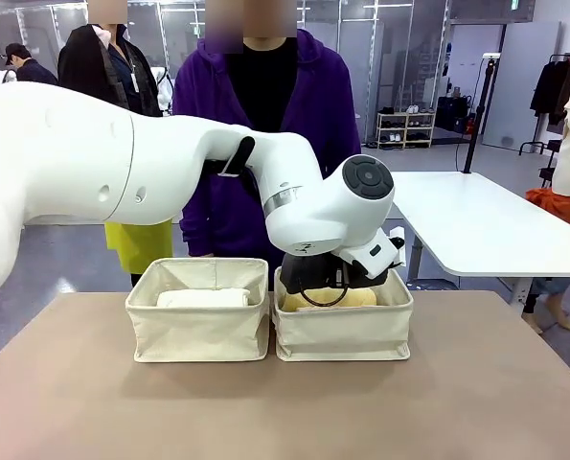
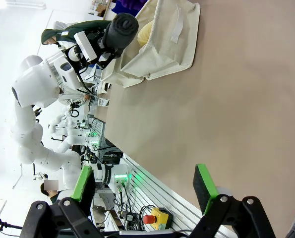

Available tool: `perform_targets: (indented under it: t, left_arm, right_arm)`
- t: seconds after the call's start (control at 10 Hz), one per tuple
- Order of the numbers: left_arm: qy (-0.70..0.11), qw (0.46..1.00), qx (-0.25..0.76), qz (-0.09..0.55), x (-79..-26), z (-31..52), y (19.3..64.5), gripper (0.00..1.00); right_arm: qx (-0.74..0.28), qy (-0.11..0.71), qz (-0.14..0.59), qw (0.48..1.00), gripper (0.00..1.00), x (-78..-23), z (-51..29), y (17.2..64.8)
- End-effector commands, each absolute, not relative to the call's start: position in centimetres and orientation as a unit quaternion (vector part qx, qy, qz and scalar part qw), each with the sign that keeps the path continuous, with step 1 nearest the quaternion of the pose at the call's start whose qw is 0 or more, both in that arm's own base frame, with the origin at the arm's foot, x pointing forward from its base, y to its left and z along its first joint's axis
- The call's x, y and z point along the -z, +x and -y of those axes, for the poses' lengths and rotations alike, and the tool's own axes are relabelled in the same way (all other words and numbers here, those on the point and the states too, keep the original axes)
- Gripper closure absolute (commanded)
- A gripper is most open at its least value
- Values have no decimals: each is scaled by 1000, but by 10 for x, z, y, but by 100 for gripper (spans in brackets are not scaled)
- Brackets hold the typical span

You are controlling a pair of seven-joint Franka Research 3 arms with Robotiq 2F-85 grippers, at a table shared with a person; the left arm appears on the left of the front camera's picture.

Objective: Divide the towels into two baskets.
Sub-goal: Pick up one hotel-folded towel from the bottom of the table and place it in the Fabric basket indicated by the person.

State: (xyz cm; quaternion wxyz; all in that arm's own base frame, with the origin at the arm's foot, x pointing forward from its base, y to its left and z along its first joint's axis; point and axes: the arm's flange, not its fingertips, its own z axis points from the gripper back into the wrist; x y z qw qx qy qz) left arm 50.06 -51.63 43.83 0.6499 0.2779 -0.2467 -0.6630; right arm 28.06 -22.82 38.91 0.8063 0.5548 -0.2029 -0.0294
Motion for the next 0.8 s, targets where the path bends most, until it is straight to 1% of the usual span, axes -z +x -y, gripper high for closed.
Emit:
perform_targets:
  t: [0.0,0.1,0.2,0.3,0.4,0.7]
  left_arm:
    - [275,645,662,264,-437,512,490,46]
    - [270,646,663,265,-436,511,489,46]
    - [269,649,660,266,-435,510,489,8]
    - [266,647,663,267,-435,512,489,20]
    - [266,644,666,267,-436,514,489,0]
    - [265,646,665,266,-439,515,488,0]
  right_arm:
    - [27,556,208,804,0,-391,228,278]
    - [27,556,208,804,0,-391,228,278]
    - [27,556,208,804,0,-391,228,278]
    - [27,556,208,804,0,-391,228,278]
    - [27,556,208,804,0,-391,228,278]
    - [27,556,208,804,0,-391,228,278]
